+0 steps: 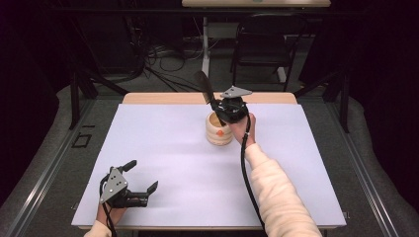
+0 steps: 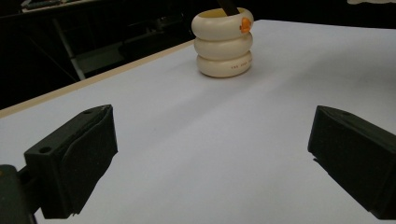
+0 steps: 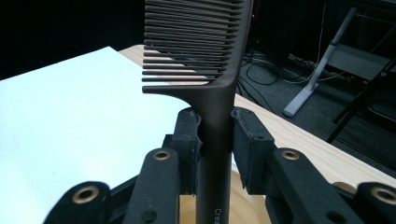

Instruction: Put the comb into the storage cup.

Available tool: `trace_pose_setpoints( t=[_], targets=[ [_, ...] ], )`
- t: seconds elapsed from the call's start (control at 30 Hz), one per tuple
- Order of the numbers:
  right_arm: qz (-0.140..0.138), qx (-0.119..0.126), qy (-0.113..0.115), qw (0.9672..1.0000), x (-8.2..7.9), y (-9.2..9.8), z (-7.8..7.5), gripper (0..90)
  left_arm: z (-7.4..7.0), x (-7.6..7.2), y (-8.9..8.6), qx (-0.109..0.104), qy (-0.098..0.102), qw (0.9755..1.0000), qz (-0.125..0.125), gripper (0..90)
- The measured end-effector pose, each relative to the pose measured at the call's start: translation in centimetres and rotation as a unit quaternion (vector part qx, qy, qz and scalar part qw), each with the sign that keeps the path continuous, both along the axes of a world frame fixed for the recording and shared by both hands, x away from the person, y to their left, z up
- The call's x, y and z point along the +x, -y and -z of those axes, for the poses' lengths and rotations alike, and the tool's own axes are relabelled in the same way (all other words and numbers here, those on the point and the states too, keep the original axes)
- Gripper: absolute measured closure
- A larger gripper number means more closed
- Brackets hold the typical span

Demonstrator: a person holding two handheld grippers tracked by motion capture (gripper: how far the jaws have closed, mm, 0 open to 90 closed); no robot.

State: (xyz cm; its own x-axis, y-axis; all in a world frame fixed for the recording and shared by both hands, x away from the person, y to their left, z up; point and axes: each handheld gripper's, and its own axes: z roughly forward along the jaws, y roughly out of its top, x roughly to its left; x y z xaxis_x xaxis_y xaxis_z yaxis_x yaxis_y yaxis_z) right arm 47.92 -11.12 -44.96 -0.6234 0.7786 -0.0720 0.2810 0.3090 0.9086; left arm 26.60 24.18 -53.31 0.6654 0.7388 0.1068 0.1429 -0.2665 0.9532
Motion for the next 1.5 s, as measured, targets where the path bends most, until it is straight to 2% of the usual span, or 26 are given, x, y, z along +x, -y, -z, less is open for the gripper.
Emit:
trace_pose_setpoints(
  t=[1.03,1.17,1.5],
  targets=[
    [-0.009,-0.021,-0.021,0.9995,0.2,0.2,1.1,72.0,0.0,0.0,0.0,0.000,0.000,1.0000,0.000,1.3],
    [-0.017,-0.024,-0.026,0.9992,0.2,0.4,1.2,71.9,0.0,0.0,0.0,-0.001,0.001,1.0000,-0.001,1.4],
    [-0.024,-0.032,-0.022,0.9989,0.2,0.3,1.1,71.9,0.0,0.0,0.0,0.000,0.001,1.0000,-0.001,1.4]
  ],
)
